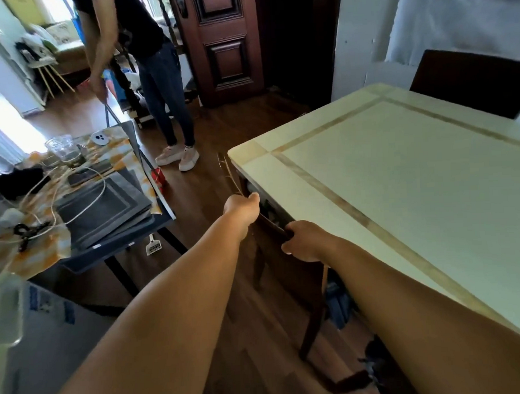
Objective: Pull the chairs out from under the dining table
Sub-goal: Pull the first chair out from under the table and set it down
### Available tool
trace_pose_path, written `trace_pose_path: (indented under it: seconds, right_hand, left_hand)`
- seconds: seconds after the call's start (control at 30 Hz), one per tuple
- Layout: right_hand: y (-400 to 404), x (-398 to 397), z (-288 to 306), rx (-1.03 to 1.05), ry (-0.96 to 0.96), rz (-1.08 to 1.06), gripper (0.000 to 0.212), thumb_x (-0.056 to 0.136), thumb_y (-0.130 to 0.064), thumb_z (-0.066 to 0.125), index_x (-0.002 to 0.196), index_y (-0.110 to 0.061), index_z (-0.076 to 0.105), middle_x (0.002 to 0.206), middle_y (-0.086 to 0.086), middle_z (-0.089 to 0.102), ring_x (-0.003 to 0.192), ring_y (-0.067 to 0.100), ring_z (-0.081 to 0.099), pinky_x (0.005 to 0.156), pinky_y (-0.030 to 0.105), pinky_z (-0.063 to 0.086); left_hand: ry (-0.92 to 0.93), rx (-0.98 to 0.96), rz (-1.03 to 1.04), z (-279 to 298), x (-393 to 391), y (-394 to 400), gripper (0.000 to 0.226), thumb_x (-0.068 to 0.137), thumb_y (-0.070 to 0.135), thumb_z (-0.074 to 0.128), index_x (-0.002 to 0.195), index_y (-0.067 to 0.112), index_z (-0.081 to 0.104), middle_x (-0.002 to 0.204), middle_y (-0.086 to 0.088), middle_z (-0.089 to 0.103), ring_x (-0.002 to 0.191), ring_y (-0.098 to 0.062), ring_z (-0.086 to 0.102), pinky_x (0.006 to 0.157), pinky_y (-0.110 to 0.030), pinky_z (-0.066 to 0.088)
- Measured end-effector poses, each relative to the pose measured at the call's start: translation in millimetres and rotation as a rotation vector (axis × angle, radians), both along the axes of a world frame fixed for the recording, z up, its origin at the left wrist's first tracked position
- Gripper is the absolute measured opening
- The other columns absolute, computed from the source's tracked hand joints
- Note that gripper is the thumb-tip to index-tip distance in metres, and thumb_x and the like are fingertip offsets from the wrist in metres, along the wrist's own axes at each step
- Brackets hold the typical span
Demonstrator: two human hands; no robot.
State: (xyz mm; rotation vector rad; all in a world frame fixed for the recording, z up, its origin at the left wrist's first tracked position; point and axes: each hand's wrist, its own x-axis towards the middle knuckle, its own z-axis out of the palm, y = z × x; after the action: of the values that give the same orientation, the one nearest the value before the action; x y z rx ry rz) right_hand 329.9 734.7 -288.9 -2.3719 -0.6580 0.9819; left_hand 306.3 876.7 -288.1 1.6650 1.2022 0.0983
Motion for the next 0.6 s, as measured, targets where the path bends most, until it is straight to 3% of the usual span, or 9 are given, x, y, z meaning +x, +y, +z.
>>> trace_pose_path:
  seconds: [0.1,0.2,0.3,0.37,0.43,0.5,0.6]
  right_hand:
    - [0.9,9.0,-4.1,-0.054,0.000,0.123,0.040,0.090,-0.014,0.049,0.129,-0.013,0.051,0.129,0.012,0.054,0.115,0.028,0.052,0.094,0.035,0.045]
    - [2.3,14.9,-9.1,-0.073,0.034,0.181,0.038,0.088,-0.013,0.048,0.125,-0.013,0.053,0.123,0.011,0.056,0.110,0.027,0.054,0.094,0.038,0.047]
    - [7.0,19.4,-14.9,-0.102,-0.021,0.261,0.023,0.088,-0.011,0.048,0.109,-0.011,0.056,0.103,0.010,0.057,0.092,0.025,0.056,0.071,0.031,0.046]
    - [8.6,20.3,-18.5,-0.124,-0.118,0.299,0.006,0.088,-0.011,0.048,0.085,-0.014,0.052,0.084,0.005,0.052,0.076,0.020,0.051,0.055,0.026,0.037]
    - [8.7,17.9,-19.7,-0.114,-0.168,0.303,0.016,0.088,-0.012,0.048,0.073,-0.016,0.045,0.075,0.001,0.046,0.072,0.018,0.049,0.052,0.025,0.033]
    - [8.2,14.8,-18.8,-0.089,-0.194,0.293,0.021,0.087,-0.011,0.047,0.068,-0.017,0.042,0.074,0.001,0.047,0.071,0.018,0.049,0.055,0.026,0.034]
    - [7.5,8.6,-16.5,-0.056,-0.203,0.263,0.011,0.085,-0.011,0.048,0.074,-0.013,0.048,0.082,0.006,0.053,0.076,0.022,0.053,0.059,0.028,0.036]
  left_hand:
    - [-0.043,-0.034,0.027,-16.3,15.7,7.8,0.044,0.094,0.031,0.048,0.123,-0.002,0.050,0.088,-0.006,0.052,0.077,-0.021,0.054,0.086,-0.039,0.054]
    - [-0.025,-0.092,0.074,-24.6,23.1,9.8,0.043,0.093,0.023,0.052,0.131,0.006,0.043,0.104,-0.010,0.053,0.078,-0.021,0.052,0.062,-0.036,0.056]
    - [0.005,-0.116,0.100,-26.9,28.9,11.4,0.054,0.088,0.009,0.054,0.138,0.012,0.034,0.116,-0.014,0.053,0.072,-0.020,0.051,0.046,-0.036,0.052]
    - [0.025,-0.112,0.109,-28.4,31.8,13.6,0.059,0.087,0.001,0.050,0.141,0.015,0.030,0.120,-0.015,0.052,0.083,-0.026,0.057,0.054,-0.040,0.057]
    - [0.034,-0.107,0.108,-28.4,32.1,14.9,0.056,0.086,-0.002,0.048,0.138,0.014,0.033,0.120,-0.016,0.052,0.093,-0.032,0.059,0.057,-0.042,0.059]
    - [0.034,-0.085,0.114,-27.1,30.3,14.5,0.048,0.086,-0.002,0.048,0.132,0.010,0.040,0.117,-0.016,0.053,0.092,-0.034,0.060,0.053,-0.042,0.058]
    - [0.031,-0.057,0.104,-27.6,26.0,16.5,0.041,0.086,-0.003,0.048,0.125,0.007,0.046,0.107,-0.015,0.054,0.084,-0.033,0.061,0.056,-0.044,0.060]
